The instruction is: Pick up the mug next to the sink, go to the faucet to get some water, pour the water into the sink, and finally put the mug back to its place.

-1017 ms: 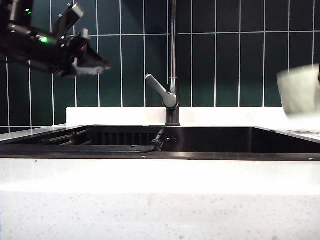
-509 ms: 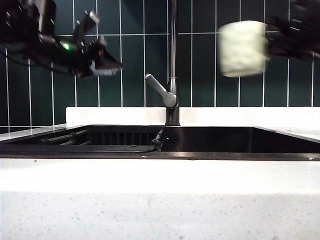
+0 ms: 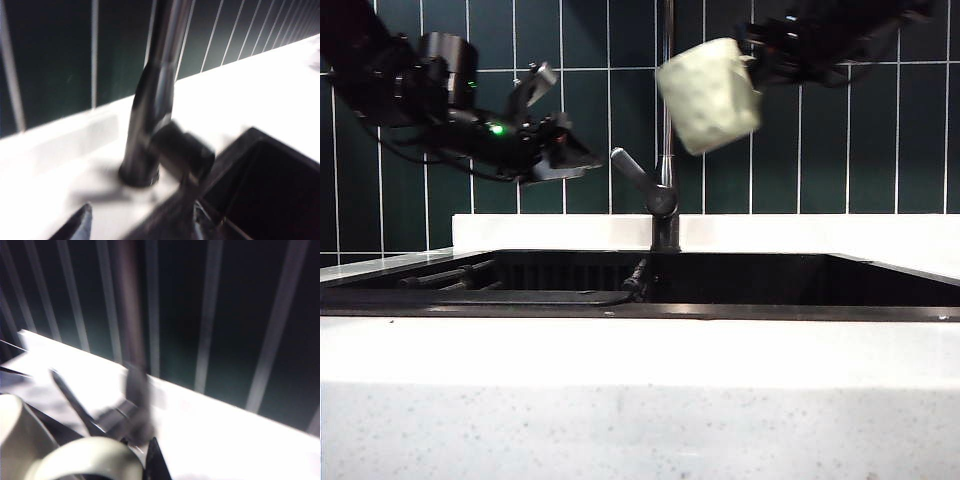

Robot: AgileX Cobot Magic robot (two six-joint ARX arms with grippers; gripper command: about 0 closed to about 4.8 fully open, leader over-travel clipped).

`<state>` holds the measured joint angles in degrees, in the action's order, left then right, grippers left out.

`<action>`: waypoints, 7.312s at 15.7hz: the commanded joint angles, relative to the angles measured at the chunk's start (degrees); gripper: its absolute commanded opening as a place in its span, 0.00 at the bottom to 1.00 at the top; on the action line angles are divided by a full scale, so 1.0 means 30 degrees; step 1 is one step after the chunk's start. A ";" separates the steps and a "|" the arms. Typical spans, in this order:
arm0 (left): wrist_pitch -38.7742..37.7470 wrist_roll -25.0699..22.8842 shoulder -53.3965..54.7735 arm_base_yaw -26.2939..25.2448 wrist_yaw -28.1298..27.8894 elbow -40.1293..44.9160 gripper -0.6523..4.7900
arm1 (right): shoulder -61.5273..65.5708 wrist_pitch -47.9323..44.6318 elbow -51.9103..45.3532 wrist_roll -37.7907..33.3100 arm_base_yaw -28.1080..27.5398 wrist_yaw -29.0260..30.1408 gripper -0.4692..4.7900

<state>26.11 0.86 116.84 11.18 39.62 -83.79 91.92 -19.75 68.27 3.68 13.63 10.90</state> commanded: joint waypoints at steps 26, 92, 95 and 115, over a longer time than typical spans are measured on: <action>-0.0306 -0.0248 0.2943 0.1311 0.5901 -0.4524 0.56 | 0.0495 0.0219 0.3759 -0.1800 0.0510 0.1435 0.09; -0.3388 0.3075 -2.1748 0.1107 -0.4342 1.8119 0.11 | -0.1814 0.3767 -0.1013 2.6287 0.0262 -0.2805 0.09; -0.3490 0.3067 -2.1777 0.1107 -0.4350 1.8119 0.11 | -0.1814 0.3723 -0.1020 2.4939 0.0204 -0.2820 0.09; -0.7133 0.3024 -2.8188 0.1647 -0.7796 2.1784 0.11 | -0.3774 -0.7672 -1.0265 -0.4452 -0.7053 -0.4911 0.09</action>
<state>4.40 9.87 32.67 16.03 16.67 -18.33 81.34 -35.38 38.79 -7.09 -7.18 -2.11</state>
